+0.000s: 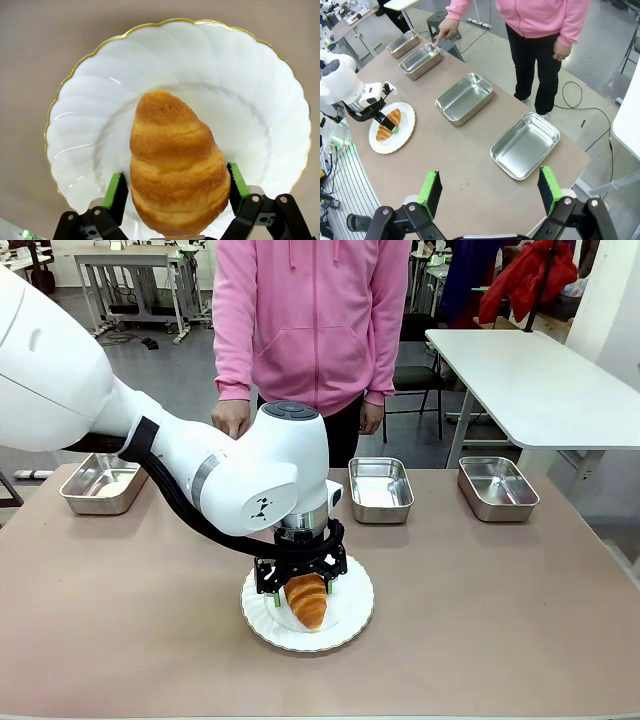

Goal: Place the bread in the container.
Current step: Place the Butter Roll into the Airtight Container indicated by the human.

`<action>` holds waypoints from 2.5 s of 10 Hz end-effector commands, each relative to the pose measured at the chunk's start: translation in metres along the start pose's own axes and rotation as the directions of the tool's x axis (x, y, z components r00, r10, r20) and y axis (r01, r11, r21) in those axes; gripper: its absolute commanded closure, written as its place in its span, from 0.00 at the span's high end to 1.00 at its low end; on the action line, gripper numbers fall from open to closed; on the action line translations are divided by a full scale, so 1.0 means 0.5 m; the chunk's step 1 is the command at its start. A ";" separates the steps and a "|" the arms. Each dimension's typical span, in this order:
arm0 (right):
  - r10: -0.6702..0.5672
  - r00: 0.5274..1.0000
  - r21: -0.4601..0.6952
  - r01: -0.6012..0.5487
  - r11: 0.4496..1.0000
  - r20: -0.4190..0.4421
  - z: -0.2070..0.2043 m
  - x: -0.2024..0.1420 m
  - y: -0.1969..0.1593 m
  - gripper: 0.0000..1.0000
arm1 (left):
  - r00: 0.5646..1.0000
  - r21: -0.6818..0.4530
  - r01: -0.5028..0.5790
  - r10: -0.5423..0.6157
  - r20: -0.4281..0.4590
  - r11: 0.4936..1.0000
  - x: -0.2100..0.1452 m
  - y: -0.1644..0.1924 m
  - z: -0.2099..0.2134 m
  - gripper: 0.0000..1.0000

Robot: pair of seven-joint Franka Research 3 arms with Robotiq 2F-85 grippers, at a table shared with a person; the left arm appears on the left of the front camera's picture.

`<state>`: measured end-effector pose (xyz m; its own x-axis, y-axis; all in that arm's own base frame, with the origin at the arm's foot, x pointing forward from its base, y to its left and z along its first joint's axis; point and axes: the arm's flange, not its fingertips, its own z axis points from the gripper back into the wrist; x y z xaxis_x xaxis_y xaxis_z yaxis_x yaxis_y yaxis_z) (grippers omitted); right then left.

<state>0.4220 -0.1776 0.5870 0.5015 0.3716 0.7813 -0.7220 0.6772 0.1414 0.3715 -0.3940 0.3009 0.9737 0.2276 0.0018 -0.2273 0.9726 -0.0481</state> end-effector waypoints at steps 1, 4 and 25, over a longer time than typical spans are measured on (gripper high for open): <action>0.005 1.000 0.004 -0.005 1.000 0.009 0.000 0.002 0.003 1.00 | 0.999 0.000 0.002 -0.002 0.039 1.000 0.003 -0.010 0.004 0.80; 0.005 1.000 0.004 -0.005 1.000 0.009 0.000 0.002 0.003 1.00 | 0.999 -0.002 0.023 -0.023 0.048 1.000 0.004 -0.010 0.008 0.42; 0.005 1.000 0.004 -0.005 1.000 0.009 0.000 0.002 0.003 1.00 | 0.932 -0.008 0.358 -0.357 0.067 0.934 0.489 0.265 0.288 0.64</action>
<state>0.4223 -0.1773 0.5870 0.5020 0.3726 0.7805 -0.7223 0.6770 0.1413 0.5674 -0.2033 0.4351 0.9893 -0.1143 0.0905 0.1174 0.9926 -0.0297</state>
